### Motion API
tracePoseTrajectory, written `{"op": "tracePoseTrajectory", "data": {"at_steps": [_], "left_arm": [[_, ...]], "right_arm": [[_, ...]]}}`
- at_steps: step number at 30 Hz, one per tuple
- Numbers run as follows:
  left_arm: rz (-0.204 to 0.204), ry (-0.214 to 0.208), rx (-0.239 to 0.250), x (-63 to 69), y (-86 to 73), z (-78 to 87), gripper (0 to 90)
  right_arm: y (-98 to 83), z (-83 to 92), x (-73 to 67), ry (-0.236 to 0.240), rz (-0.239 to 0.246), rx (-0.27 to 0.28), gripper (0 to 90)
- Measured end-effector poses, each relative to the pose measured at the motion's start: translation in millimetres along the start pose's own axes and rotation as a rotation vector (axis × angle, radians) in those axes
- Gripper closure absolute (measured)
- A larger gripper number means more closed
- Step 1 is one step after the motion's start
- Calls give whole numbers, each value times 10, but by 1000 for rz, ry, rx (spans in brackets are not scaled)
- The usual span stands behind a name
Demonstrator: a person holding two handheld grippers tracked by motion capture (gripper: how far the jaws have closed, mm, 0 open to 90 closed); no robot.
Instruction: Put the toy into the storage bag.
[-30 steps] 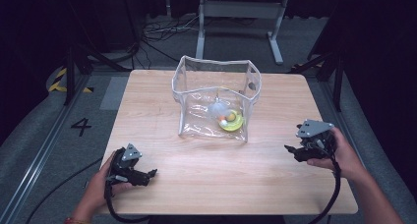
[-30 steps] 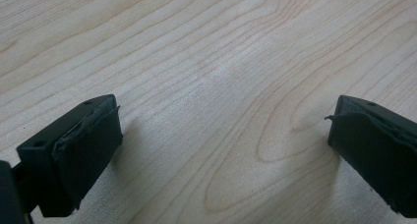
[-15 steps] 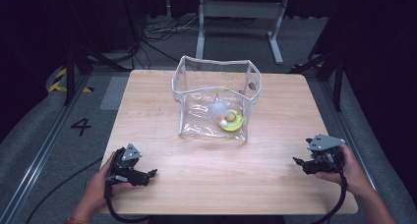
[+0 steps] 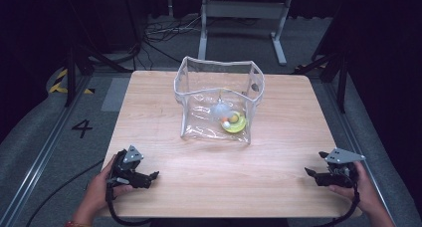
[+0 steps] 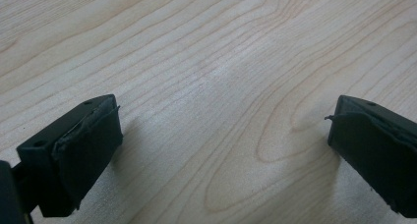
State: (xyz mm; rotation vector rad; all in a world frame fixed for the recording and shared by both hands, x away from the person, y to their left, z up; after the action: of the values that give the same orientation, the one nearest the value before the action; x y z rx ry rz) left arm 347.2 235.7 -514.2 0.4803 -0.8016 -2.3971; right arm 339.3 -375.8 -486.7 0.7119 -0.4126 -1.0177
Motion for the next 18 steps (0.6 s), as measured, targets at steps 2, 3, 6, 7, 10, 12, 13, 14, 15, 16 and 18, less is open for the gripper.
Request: {"op": "tracePoseTrajectory", "data": {"at_steps": [2, 3, 6, 7, 10, 12, 13, 14, 15, 16, 18], "left_arm": [[2, -2, 1, 1, 0, 0, 1], [1, -2, 1, 1, 0, 0, 1], [1, -2, 0, 1, 0, 0, 1], [0, -1, 0, 0, 0, 0, 1], [2, -2, 0, 2, 0, 0, 1], [0, 0, 0, 0, 0, 0, 1], [2, 1, 1, 1, 1, -1, 1], [1, 0, 1, 1, 1, -1, 1], [1, 1, 0, 1, 0, -1, 0], [-1, 6, 0, -2, 1, -1, 1], [3, 1, -1, 2, -1, -1, 0]], "right_arm": [[-63, 4, 39, -4, -27, 9, 211], [-79, 9, 51, -2, -40, 18, 210], [-150, 4, 100, 6, -107, 41, 211], [-170, -3, 113, 6, -119, 44, 210], [-228, -40, 167, -12, -171, 67, 218], [-267, -88, 191, -26, -198, 67, 209], [-281, -111, 198, -32, -214, 64, 196], [-278, -115, 206, -36, -225, 62, 184], [-278, -118, 207, -43, -227, 59, 166], [-275, -123, 208, -48, -233, 58, 152], [-273, -129, 214, -49, -244, 54, 152]]}}
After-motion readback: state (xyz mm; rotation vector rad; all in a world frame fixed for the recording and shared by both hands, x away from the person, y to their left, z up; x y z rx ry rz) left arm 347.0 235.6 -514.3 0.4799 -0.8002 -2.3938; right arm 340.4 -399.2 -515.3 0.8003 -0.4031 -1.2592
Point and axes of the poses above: each handheld gripper's, and its own axes: z roughly backward along the jaws, y roughly out of its top, x roughly to its right, the point moved 3 cm from there along -z, roughly forward along the jaws, and after that the axes turned 15 degrees about -z, right-handed, at the moved point
